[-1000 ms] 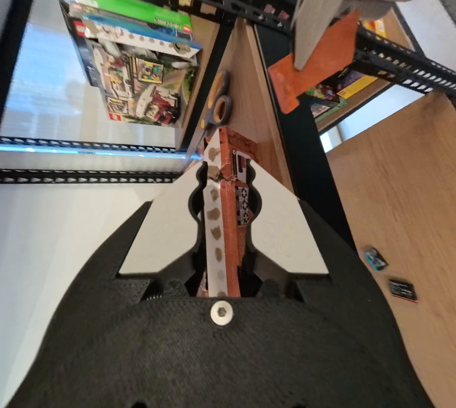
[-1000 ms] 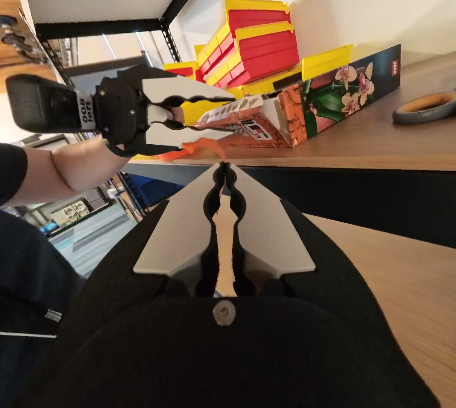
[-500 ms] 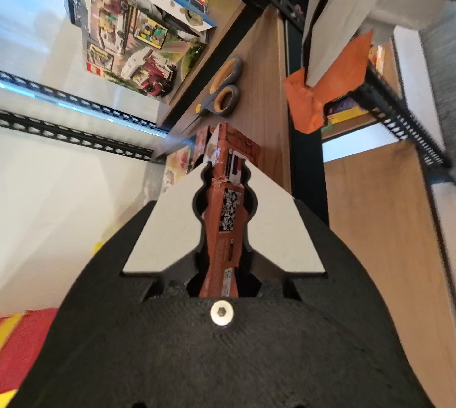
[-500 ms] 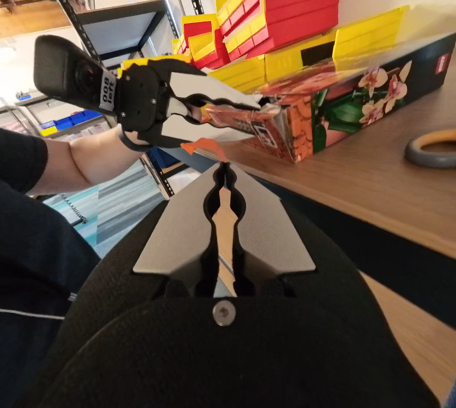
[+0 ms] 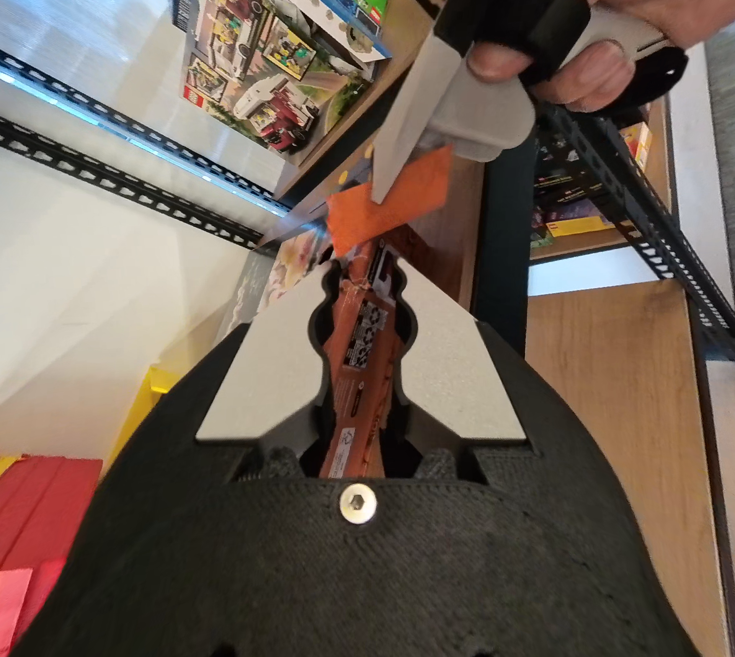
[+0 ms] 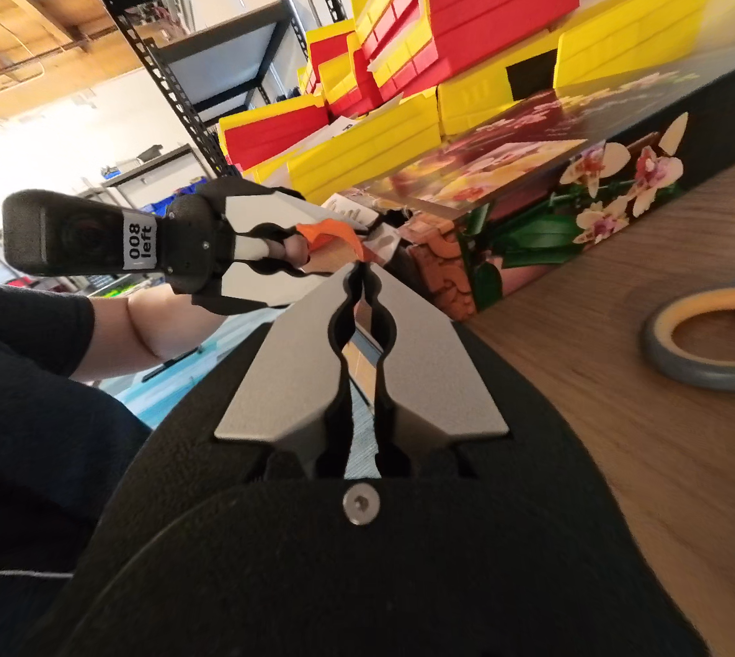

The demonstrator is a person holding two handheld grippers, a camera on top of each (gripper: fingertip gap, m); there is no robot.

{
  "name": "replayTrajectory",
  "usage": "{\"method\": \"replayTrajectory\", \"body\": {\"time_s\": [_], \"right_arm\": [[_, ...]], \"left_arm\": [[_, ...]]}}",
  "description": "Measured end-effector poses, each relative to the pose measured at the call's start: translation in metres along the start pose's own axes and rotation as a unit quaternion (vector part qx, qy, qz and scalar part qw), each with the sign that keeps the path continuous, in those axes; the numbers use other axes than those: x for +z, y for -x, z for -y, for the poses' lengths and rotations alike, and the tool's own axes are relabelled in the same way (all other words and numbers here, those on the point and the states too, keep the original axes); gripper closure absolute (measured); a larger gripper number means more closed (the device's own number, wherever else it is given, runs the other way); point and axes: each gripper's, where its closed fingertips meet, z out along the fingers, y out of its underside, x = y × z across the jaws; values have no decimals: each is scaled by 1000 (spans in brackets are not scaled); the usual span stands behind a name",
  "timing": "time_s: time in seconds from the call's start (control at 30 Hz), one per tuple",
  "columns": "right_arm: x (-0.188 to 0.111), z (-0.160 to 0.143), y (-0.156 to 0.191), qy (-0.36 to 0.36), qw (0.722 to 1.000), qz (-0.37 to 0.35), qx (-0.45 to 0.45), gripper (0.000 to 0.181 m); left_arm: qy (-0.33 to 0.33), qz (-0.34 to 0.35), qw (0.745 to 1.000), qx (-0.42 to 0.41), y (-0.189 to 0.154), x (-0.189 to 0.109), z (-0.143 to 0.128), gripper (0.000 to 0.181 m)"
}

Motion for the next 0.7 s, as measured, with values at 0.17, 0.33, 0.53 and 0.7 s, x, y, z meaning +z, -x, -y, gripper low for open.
{"method": "replayTrajectory", "body": {"time_s": [0.17, 0.33, 0.53, 0.7], "right_arm": [[1, -2, -8, 13, 1000, -8, 0, 181], [5, -7, -4, 26, 1000, -2, -6, 181], [6, -7, -3, 30, 1000, -3, -5, 181], [6, -5, -5, 28, 1000, -7, -1, 181]], "left_arm": [[-6, 37, 999, -4, 6, -11, -5, 158], [30, 67, 997, -8, 16, -17, -23, 147], [36, 57, 998, -9, 13, -17, -25, 158], [42, 45, 998, -10, 15, -14, -26, 158]]}}
